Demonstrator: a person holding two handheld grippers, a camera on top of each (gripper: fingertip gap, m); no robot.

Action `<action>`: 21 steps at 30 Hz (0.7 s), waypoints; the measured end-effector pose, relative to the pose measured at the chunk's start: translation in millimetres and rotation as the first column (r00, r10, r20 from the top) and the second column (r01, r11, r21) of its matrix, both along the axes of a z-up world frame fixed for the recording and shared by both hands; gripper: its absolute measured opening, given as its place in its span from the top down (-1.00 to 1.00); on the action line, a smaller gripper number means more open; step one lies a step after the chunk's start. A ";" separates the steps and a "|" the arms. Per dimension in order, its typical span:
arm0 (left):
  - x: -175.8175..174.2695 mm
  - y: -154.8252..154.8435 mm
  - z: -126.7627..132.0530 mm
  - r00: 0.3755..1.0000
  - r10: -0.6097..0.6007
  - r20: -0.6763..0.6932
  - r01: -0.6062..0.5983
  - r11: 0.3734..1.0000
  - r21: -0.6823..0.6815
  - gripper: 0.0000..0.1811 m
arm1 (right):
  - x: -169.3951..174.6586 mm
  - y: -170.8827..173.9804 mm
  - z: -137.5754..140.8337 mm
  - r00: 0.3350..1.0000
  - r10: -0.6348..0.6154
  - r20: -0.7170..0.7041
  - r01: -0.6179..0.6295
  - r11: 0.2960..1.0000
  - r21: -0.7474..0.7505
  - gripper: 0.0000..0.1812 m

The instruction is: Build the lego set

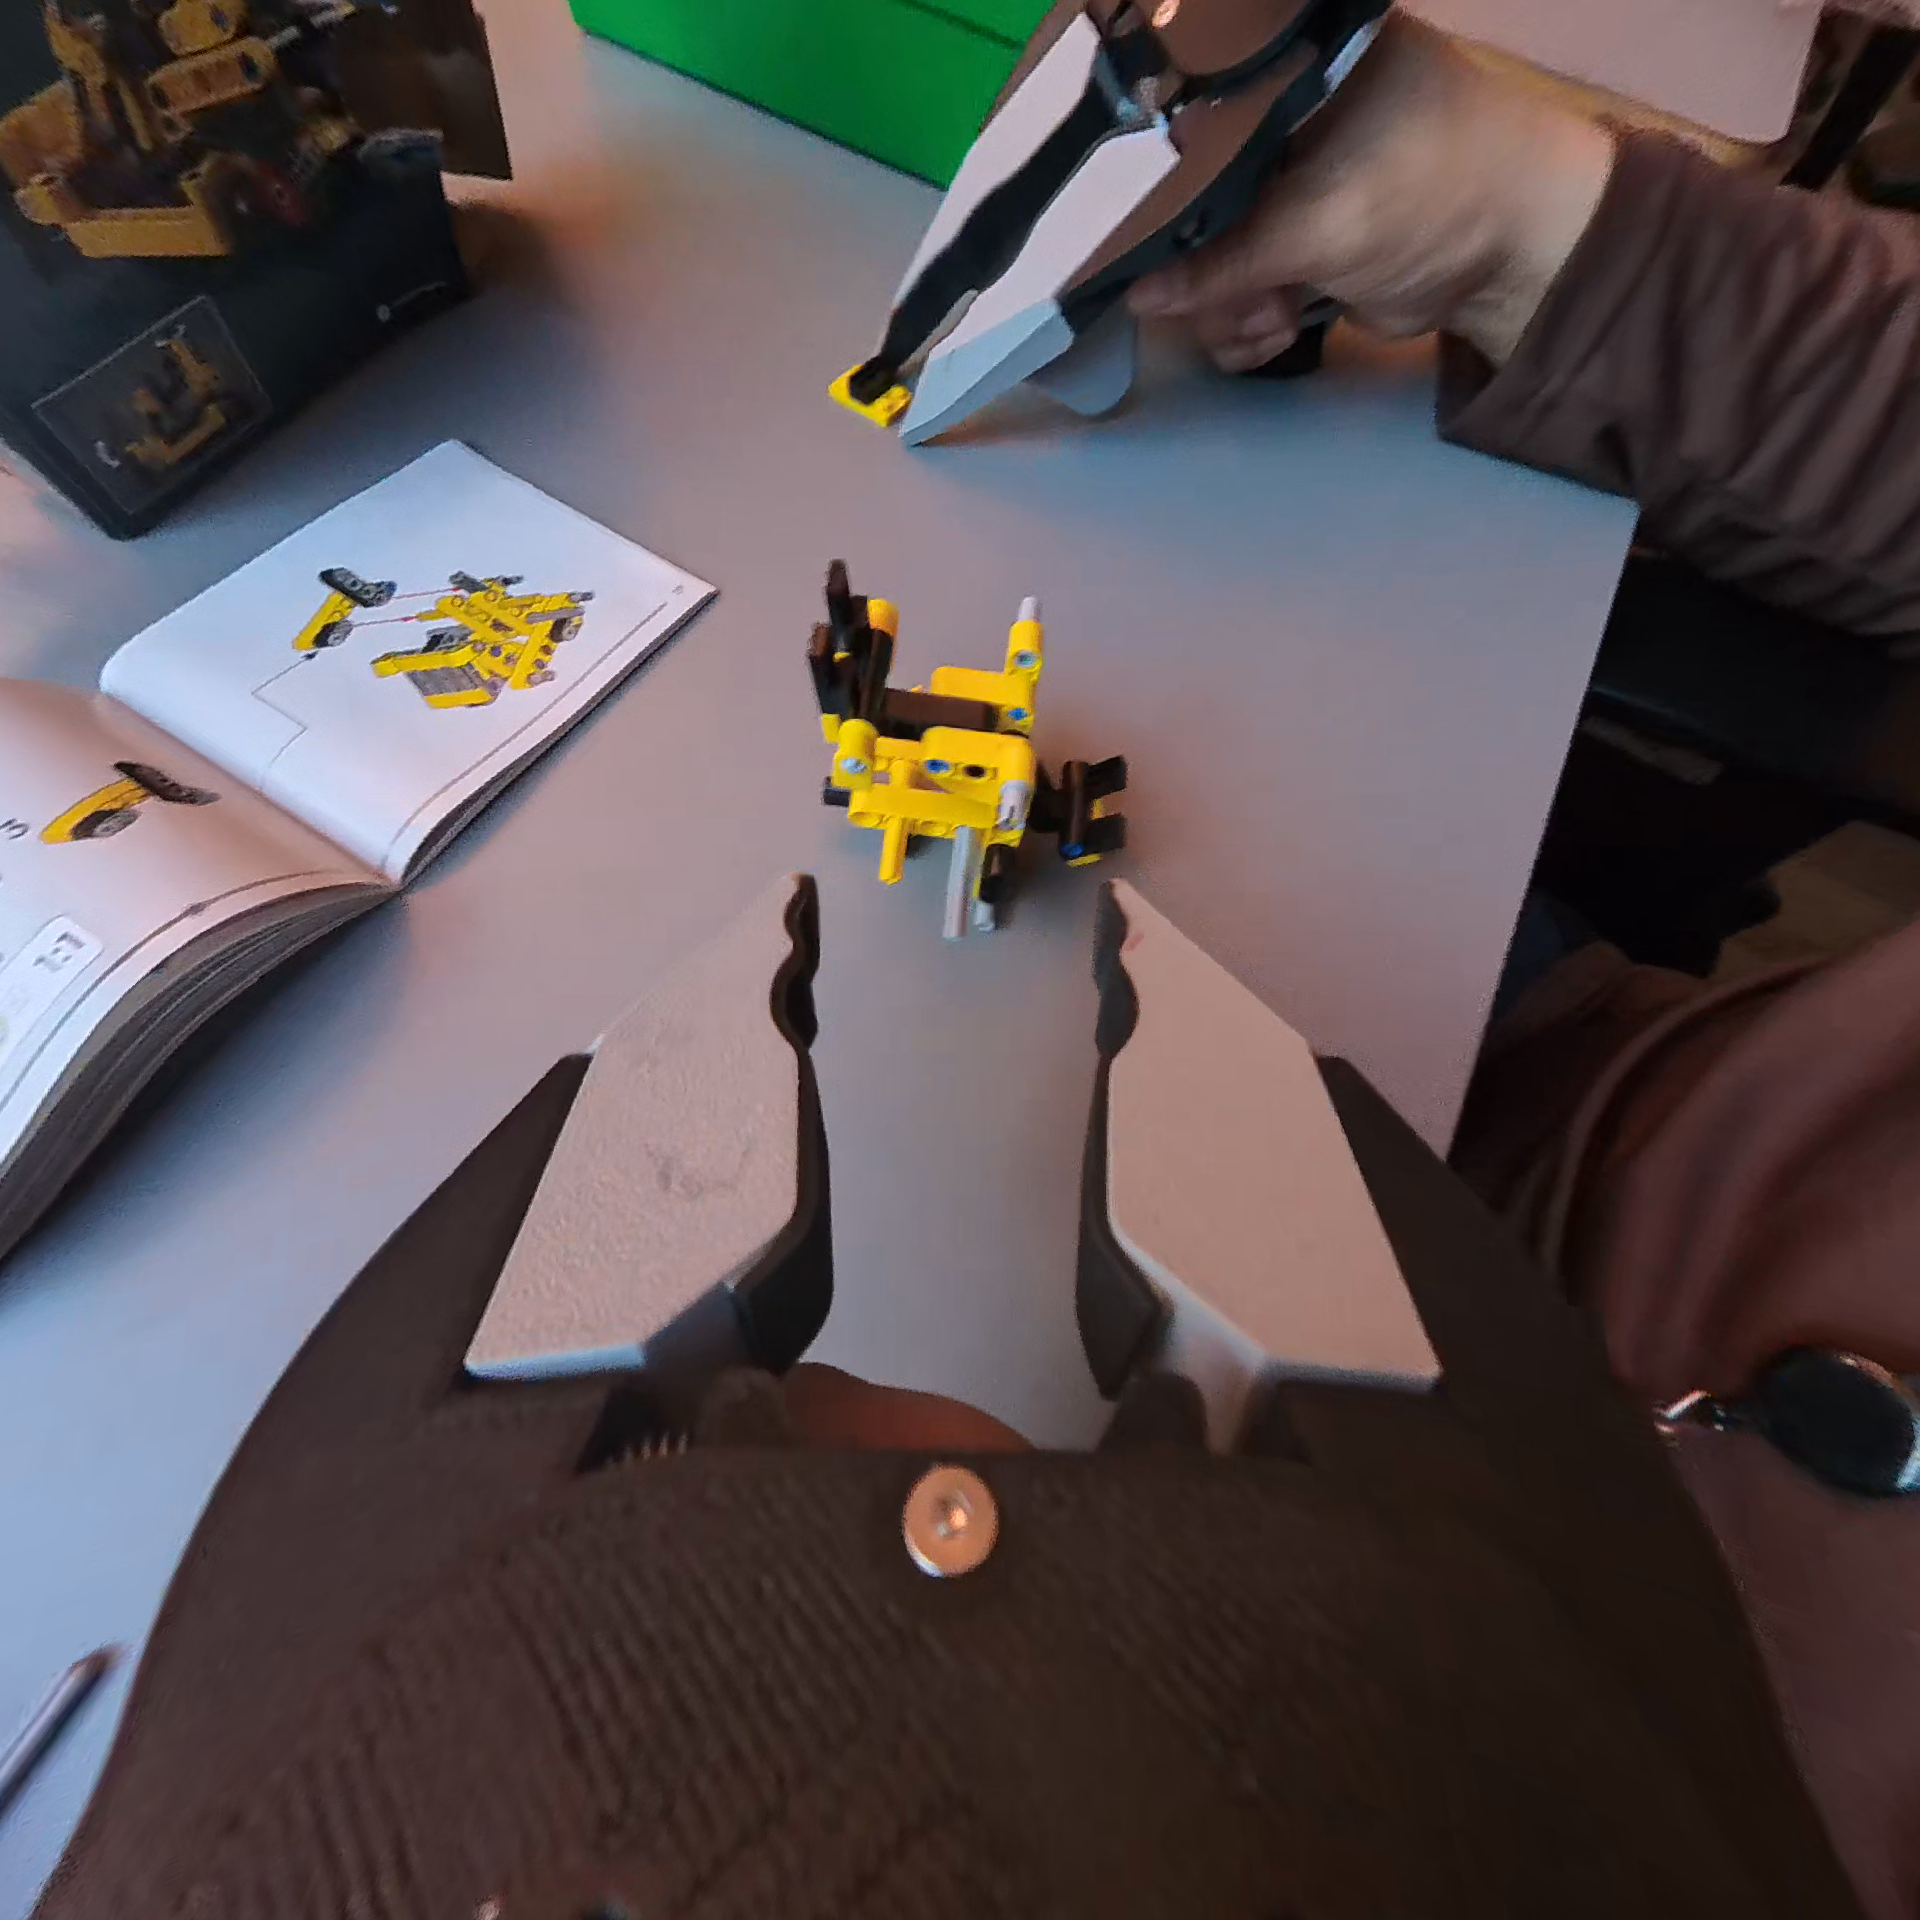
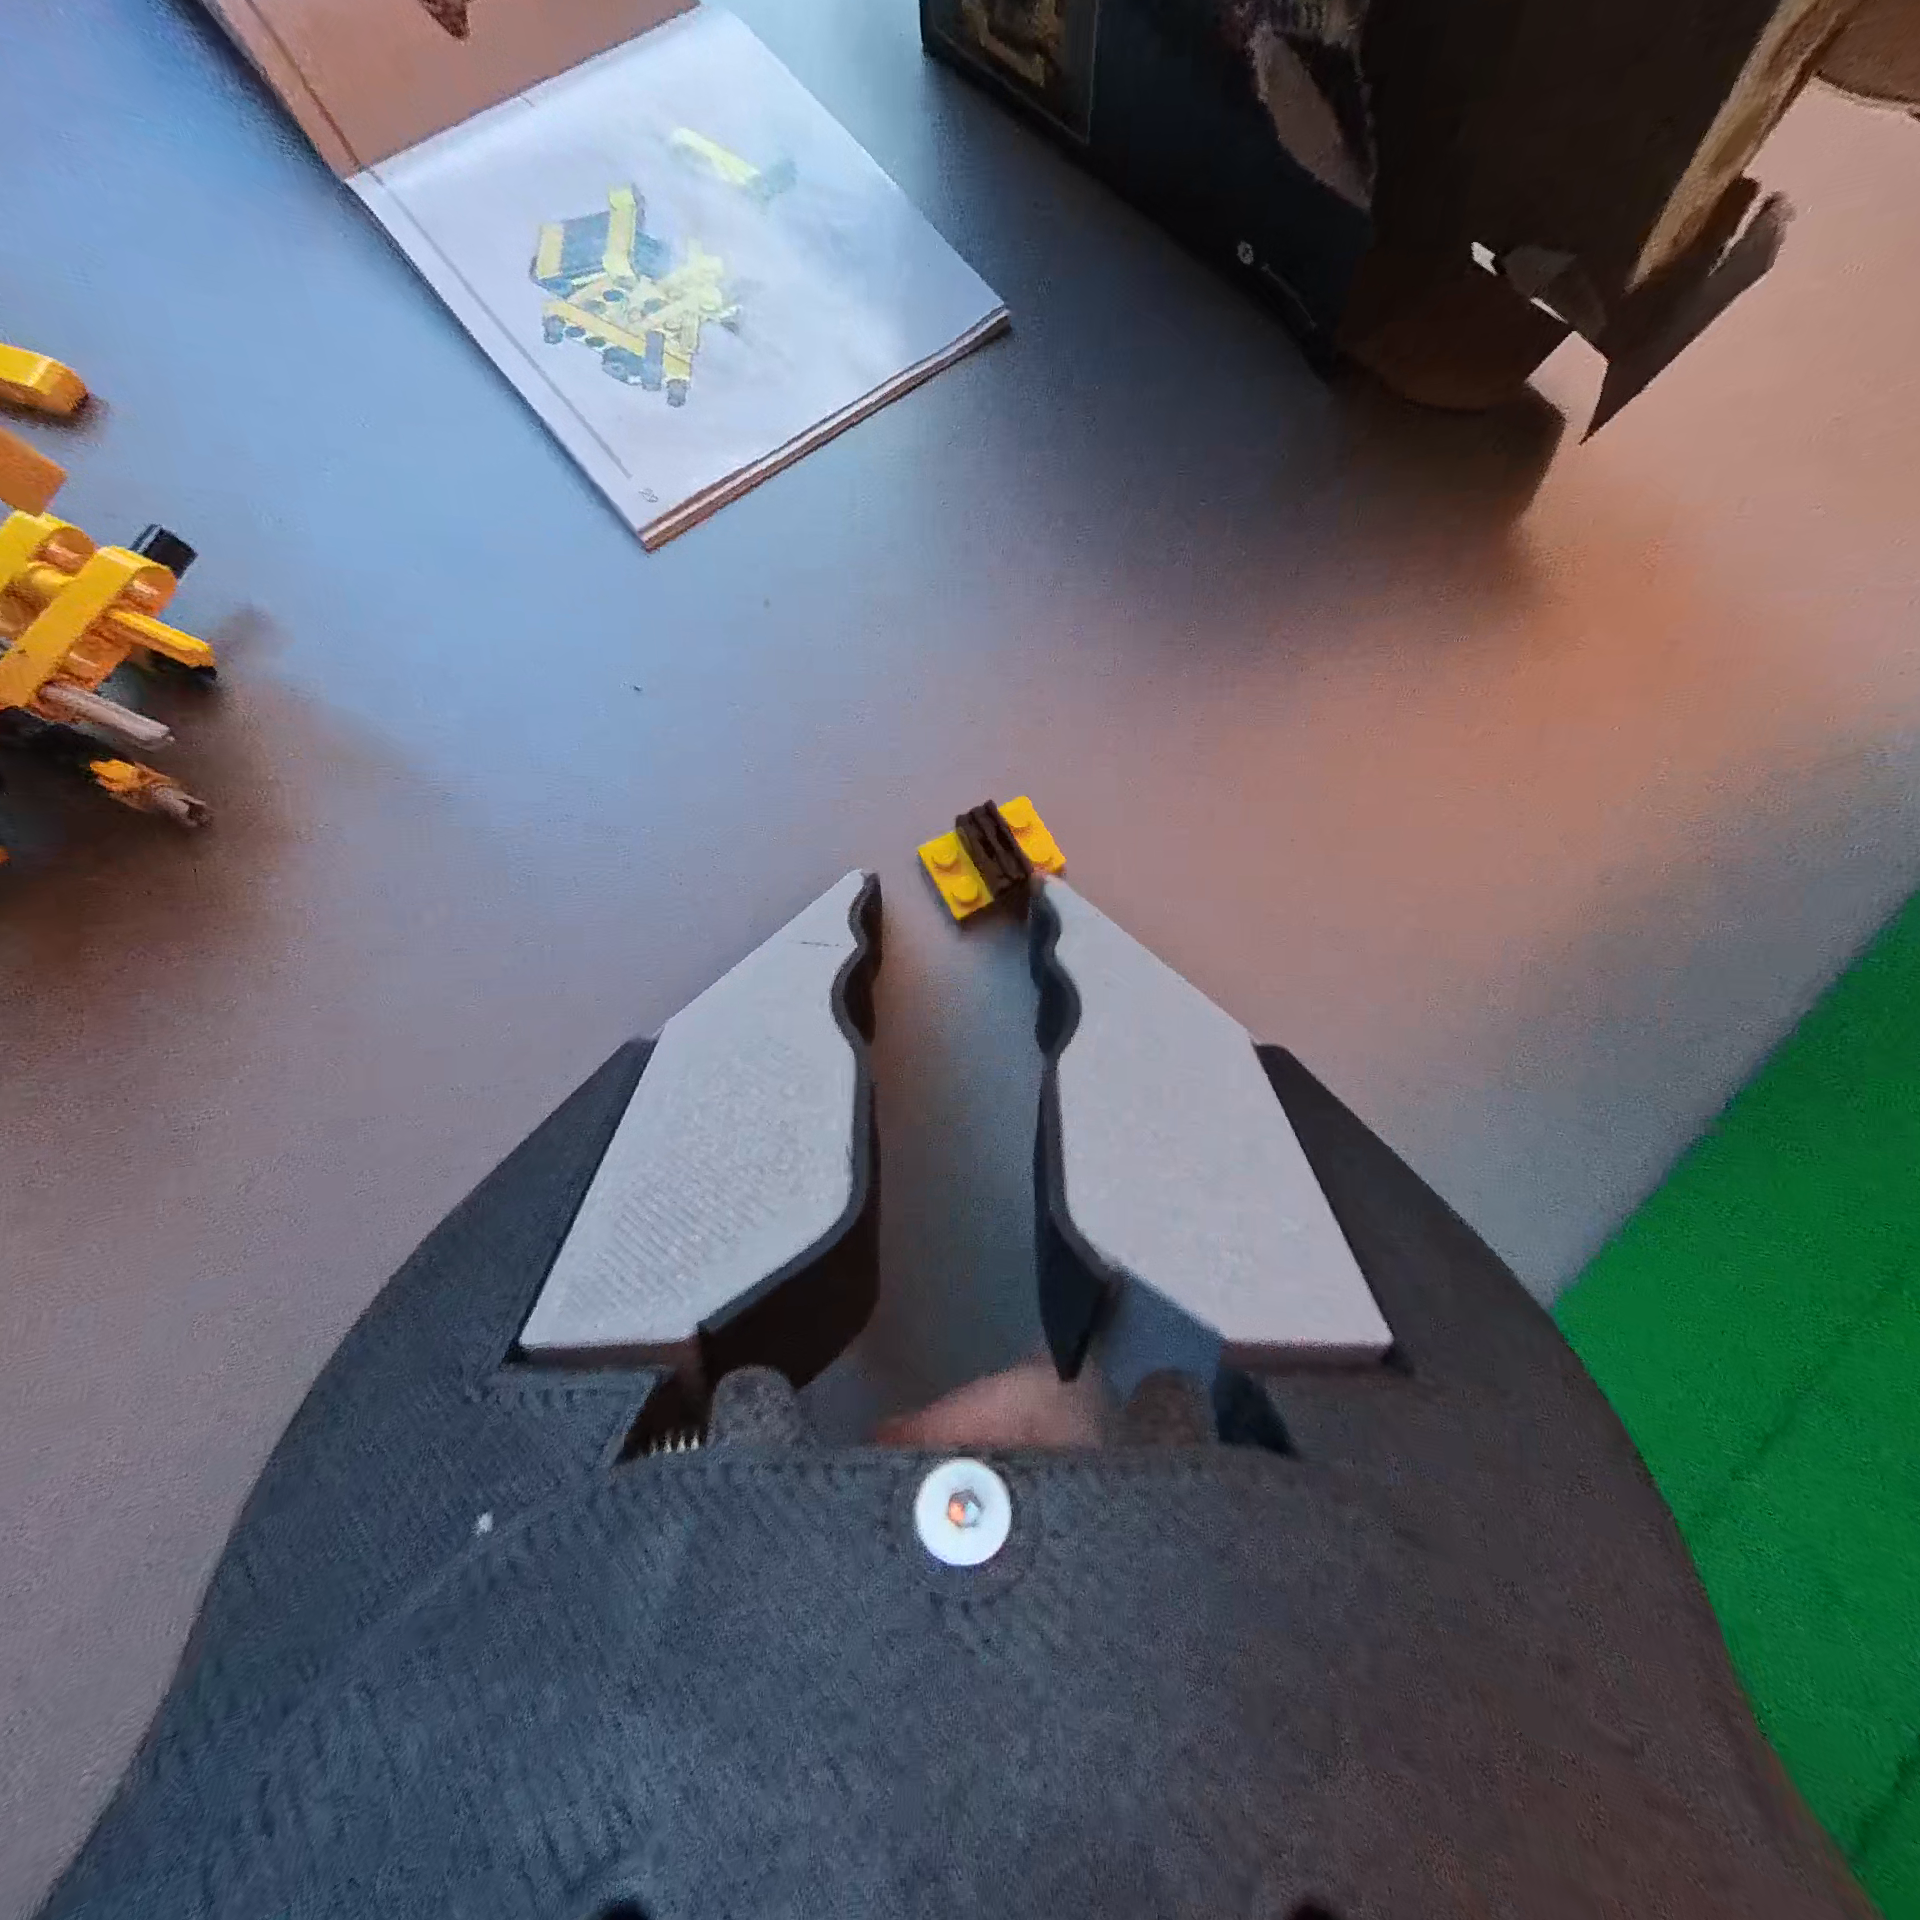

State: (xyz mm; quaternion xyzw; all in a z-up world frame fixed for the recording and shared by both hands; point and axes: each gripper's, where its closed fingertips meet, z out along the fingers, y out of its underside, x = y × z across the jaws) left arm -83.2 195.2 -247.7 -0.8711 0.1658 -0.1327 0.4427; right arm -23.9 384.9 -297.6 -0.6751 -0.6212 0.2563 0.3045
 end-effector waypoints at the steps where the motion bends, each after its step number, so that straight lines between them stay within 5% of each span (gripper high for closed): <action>1: -3.6 0.7 -0.9 1.000 0.007 -0.002 -0.007 1.000 0.000 0.45 | 0.6 -3.9 0.0 1.000 0.019 0.000 -0.019 1.000 -0.004 0.73; 13: 16.7 6.5 -25.0 0.998 -0.052 -0.024 0.050 0.996 -0.080 0.45 | -4.7 7.8 0.7 1.000 0.017 -0.005 -0.017 1.000 0.024 0.56; 21: 59.2 -8.3 -5.5 0.980 -0.154 0.122 0.162 0.985 -0.055 0.46 | -6.4 -3.8 0.5 0.996 0.086 0.000 -0.086 0.996 0.033 0.76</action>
